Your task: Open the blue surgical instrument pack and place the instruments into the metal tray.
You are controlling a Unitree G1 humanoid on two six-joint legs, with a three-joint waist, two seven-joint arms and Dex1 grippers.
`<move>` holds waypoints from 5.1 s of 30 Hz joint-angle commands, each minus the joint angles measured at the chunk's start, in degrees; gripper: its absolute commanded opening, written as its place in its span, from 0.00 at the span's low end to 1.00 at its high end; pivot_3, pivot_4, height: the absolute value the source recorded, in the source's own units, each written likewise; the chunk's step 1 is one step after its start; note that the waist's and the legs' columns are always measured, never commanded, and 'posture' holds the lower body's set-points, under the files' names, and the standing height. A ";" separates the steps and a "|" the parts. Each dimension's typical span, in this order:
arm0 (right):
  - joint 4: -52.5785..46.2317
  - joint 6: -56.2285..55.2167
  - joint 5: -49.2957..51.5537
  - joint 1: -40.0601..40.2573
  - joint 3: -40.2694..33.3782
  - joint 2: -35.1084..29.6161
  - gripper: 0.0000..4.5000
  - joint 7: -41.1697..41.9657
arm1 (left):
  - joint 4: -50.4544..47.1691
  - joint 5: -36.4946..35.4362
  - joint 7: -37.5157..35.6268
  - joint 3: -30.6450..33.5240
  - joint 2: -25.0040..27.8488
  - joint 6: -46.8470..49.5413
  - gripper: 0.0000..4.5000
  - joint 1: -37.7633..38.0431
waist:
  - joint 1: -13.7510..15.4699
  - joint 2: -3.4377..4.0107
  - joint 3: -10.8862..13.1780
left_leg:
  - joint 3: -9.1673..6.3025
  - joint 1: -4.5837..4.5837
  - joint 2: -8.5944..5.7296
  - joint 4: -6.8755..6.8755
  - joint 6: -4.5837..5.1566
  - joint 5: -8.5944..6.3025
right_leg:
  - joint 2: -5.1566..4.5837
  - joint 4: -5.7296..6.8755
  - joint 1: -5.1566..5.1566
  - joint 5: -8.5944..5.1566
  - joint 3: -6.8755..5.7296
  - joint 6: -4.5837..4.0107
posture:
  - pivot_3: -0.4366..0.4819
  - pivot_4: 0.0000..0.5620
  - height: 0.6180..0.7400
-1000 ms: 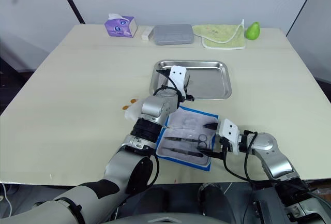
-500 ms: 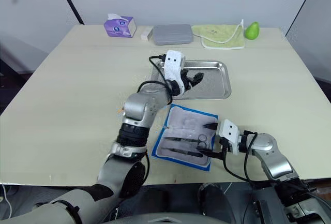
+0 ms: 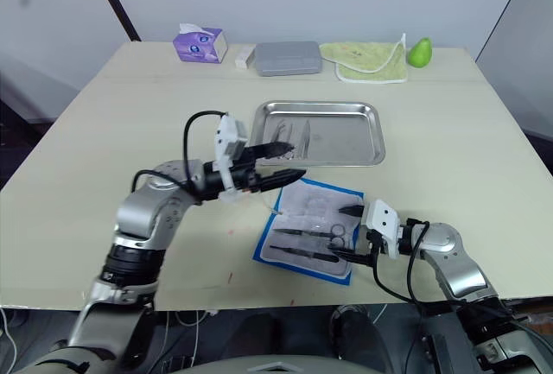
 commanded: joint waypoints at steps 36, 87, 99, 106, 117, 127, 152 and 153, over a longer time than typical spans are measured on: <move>-38.84 21.87 30.18 31.66 -37.61 -18.40 1.00 2.22 | 4.10 -7.78 -21.27 8.13 17.51 -5.76 1.00 8.68 | 1.79 0.97 1.76 | -0.04 -2.21 -0.53 0.25 0.03 0.01 | -0.48 0.25 -1.91 0.04 -0.23 0.53 | 0.48 0.27 0.97; -59.39 36.01 44.12 39.90 -63.09 -17.62 1.00 -4.87 | 55.02 19.26 -25.09 -17.51 -9.04 -49.11 1.00 -16.04 | 1.72 0.62 1.67 | -0.25 -1.93 -0.69 1.37 0.08 0.02 | -0.03 1.10 -1.41 0.12 0.43 0.72 | 0.48 0.27 0.97; -60.04 36.41 39.47 35.35 -54.93 -18.49 1.00 -11.85 | 53.14 21.59 -26.39 -19.86 -10.52 -48.99 1.00 -16.75 | 1.70 0.74 1.45 | -0.46 -1.94 -0.91 1.41 0.08 0.02 | 0.04 1.09 -1.29 0.07 0.69 0.82 | 0.48 0.27 0.97; -56.10 40.46 26.67 21.67 -32.99 -21.21 1.00 -21.51 | 50.83 20.84 -26.39 -19.92 -9.69 -47.20 1.00 -16.02 | 1.39 0.75 1.42 | -0.52 -1.94 -0.91 1.45 0.08 0.02 | 0.09 1.10 -1.29 0.06 0.68 0.81 | 0.48 0.27 0.97; -44.07 44.72 9.31 -1.85 -4.02 -17.44 1.00 -25.03 | 54.04 22.10 -25.88 -19.26 -9.21 -50.18 1.00 -15.23 | 1.27 0.87 1.29 | -0.63 -1.99 -0.93 1.54 0.09 0.02 | 0.18 1.15 -1.31 0.04 0.80 0.82 | 0.48 0.27 0.97; -39.00 43.09 1.87 -5.35 3.15 -15.11 1.00 -22.66 | 52.64 22.09 -25.71 -19.25 -9.06 -50.31 1.00 -13.75 | 1.33 0.95 1.21 | -0.64 -1.99 -0.93 1.54 0.09 0.02 | 0.17 1.16 -1.31 0.04 0.78 0.82 | 0.48 0.27 0.97; -39.74 53.22 -3.85 -4.68 8.08 -11.04 0.59 -19.60 | 52.47 22.19 -25.05 -18.85 -9.17 -49.15 1.00 -14.25 | 1.30 0.97 1.05 | -0.65 -2.00 -0.93 1.54 0.10 0.02 | 0.18 1.15 -1.31 0.04 0.77 0.82 | 0.48 0.27 0.97; -40.01 53.70 -4.19 -4.71 8.12 -10.80 0.55 -19.97 | 52.58 22.19 -25.02 -18.83 -9.19 -49.27 1.00 -14.22 | 1.28 0.95 0.95 | -0.65 -1.99 -0.93 1.54 0.10 0.02 | 0.18 1.15 -1.30 0.04 0.78 0.82 | 0.48 0.27 0.97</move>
